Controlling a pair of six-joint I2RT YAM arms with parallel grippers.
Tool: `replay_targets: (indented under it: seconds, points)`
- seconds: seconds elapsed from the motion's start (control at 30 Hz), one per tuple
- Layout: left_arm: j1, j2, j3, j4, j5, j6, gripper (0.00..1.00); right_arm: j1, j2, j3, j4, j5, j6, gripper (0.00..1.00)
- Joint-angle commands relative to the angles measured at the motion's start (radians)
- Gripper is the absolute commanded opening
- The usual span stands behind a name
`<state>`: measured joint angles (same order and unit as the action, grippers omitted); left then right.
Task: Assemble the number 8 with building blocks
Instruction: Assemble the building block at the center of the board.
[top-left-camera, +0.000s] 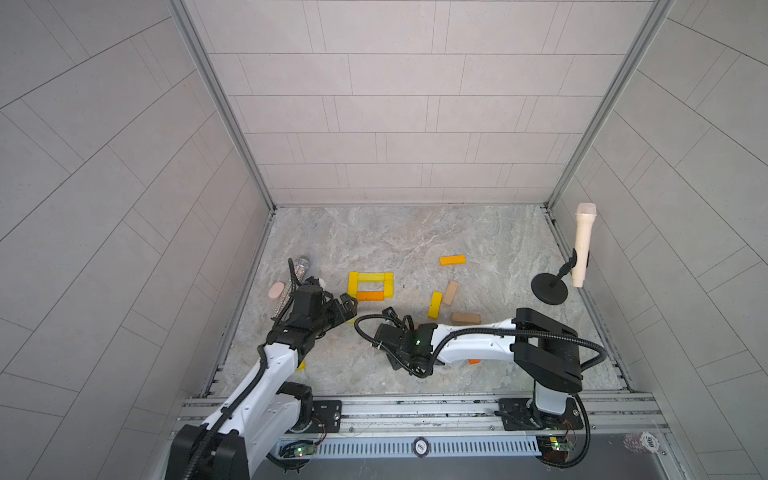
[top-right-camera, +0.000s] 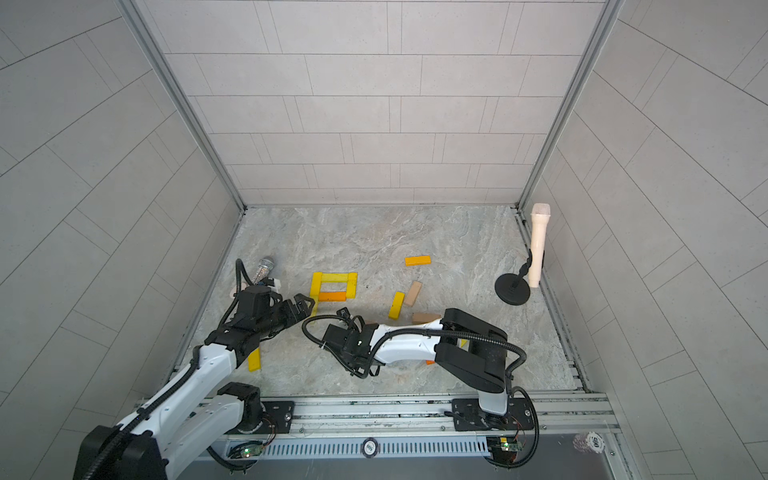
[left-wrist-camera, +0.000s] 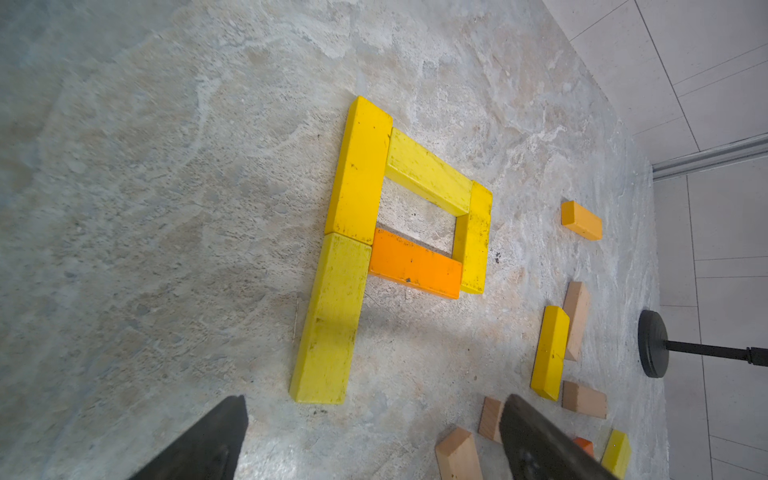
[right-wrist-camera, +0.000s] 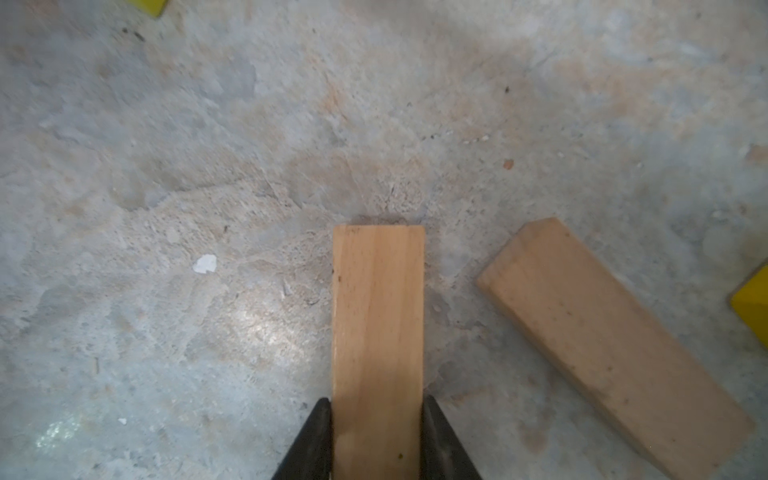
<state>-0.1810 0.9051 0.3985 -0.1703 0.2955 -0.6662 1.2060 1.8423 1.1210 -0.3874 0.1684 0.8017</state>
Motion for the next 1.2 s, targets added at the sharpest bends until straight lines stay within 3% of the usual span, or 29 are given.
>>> replay_targets:
  seconds: [0.0,0.33,0.53,0.67,1.17]
  points:
    - [0.005,0.013,-0.014,0.034,0.007,-0.015,1.00,0.001,0.017,0.027,-0.021,0.039,0.064,0.33]
    - [0.004,0.065,-0.016,0.093,0.023,-0.033,1.00,-0.024,0.030,0.060,-0.013,0.040,0.143,0.32]
    - [0.005,0.076,-0.016,0.098,0.025,-0.029,1.00,-0.031,0.009,0.048,-0.002,0.037,0.126,0.33]
    - [0.005,0.079,-0.016,0.106,0.025,-0.030,1.00,-0.033,-0.002,0.044,-0.013,0.017,0.087,0.41]
    - [0.005,0.104,-0.002,0.112,0.030,-0.042,1.00,-0.043,0.039,0.059,-0.031,0.036,0.140,0.42]
